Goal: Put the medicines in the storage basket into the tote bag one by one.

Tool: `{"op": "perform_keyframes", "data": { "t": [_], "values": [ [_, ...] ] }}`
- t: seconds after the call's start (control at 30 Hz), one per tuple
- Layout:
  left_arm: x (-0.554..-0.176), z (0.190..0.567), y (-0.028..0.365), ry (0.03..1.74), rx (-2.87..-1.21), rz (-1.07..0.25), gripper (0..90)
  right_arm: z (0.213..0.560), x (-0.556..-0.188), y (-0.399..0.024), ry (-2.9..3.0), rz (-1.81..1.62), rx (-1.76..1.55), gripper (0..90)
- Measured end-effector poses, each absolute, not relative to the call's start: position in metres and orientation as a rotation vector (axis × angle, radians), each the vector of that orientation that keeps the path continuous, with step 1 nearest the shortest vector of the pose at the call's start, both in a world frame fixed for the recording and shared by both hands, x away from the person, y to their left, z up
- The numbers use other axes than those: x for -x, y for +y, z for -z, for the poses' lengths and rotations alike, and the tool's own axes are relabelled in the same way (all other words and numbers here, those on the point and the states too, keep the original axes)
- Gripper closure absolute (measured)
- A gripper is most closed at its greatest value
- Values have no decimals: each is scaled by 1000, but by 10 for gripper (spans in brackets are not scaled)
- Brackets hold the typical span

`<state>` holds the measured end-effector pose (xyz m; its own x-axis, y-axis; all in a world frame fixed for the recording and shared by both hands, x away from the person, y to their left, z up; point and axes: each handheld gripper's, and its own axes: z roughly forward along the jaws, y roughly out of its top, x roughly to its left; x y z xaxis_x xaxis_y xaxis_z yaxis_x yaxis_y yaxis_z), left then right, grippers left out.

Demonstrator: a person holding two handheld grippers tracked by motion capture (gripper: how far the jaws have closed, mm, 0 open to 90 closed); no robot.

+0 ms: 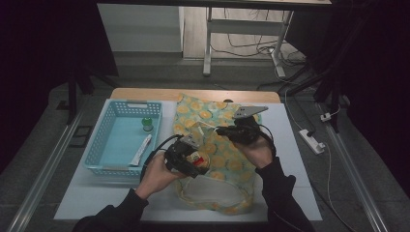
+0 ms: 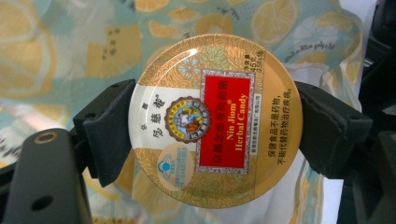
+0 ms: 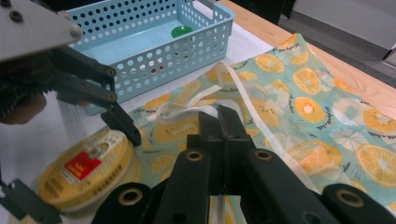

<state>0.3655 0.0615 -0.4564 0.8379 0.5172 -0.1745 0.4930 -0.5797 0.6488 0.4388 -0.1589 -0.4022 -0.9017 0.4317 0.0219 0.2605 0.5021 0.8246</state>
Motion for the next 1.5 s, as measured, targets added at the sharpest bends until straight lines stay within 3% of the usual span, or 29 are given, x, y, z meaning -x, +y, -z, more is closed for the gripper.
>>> {"op": "perform_keyframes", "data": {
  "t": [0.6,0.93,1.5],
  "values": [
    [-377,466,23,677,-2322,-27,201,405,-443,-161,2549,-1359,-617,900],
    [-400,484,11,755,-2345,-114,200,406,-443,-161,2548,-1356,-618,900],
    [-435,505,20,876,-2308,-151,200,409,-445,-159,2547,-1339,-635,900]
  ]
}}
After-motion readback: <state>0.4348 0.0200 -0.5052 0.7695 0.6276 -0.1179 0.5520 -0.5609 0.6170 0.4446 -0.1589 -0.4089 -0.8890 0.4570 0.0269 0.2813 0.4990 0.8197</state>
